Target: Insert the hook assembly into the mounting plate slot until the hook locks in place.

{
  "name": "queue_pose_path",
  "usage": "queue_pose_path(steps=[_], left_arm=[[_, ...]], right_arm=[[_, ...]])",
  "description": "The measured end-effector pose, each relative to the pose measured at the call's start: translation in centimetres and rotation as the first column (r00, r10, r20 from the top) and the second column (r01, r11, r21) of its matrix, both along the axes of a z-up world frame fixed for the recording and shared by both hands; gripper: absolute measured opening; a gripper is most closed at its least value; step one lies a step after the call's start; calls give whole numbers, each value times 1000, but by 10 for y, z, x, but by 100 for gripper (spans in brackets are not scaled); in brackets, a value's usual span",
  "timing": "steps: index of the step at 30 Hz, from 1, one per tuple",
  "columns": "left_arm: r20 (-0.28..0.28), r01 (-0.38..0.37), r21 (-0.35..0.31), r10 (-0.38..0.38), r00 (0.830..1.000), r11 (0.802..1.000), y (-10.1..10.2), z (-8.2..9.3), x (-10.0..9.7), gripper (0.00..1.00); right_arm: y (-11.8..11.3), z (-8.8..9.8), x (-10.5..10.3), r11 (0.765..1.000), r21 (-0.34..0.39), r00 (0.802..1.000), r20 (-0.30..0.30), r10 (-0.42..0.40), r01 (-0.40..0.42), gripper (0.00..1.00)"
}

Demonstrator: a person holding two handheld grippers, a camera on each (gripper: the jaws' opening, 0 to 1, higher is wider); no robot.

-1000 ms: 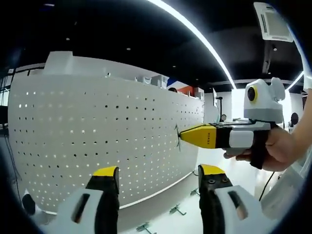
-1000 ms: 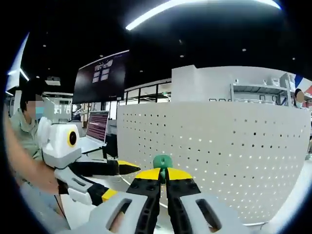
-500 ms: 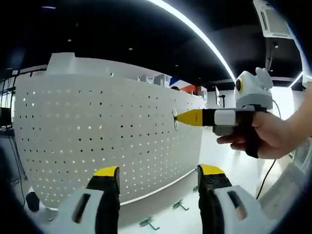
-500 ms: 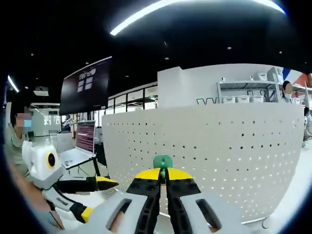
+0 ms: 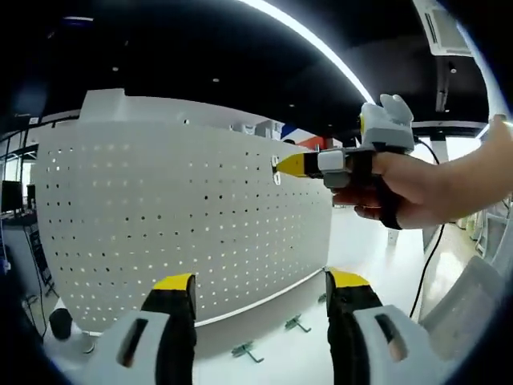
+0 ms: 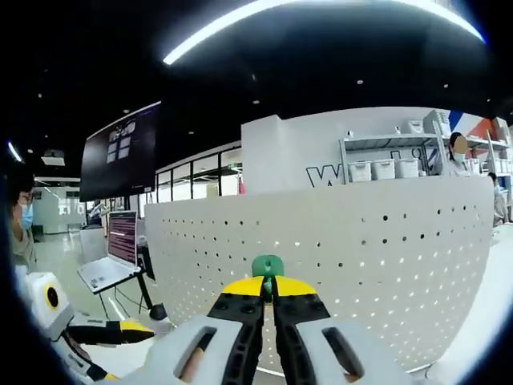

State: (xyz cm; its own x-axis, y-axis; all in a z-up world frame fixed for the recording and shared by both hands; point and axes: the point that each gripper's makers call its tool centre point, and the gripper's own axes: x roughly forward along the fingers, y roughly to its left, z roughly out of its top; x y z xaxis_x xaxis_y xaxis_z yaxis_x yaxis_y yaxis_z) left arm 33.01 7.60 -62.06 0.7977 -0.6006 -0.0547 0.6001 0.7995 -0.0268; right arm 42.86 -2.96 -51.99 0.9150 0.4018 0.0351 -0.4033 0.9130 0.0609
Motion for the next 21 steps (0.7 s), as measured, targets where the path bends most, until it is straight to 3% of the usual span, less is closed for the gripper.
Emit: queue_pose_path(steps=[11,21], left_arm=[[-3,-24,-16,24,1000,1000,8,-3,-3,68],[-7,-31,-22,31,1000,999,12,-4,-2,68]], right_arm=[[7,16,16,999,-28,998,57,-40,42,1],[6,28,35,996,13,992,87,-89,88,1]])
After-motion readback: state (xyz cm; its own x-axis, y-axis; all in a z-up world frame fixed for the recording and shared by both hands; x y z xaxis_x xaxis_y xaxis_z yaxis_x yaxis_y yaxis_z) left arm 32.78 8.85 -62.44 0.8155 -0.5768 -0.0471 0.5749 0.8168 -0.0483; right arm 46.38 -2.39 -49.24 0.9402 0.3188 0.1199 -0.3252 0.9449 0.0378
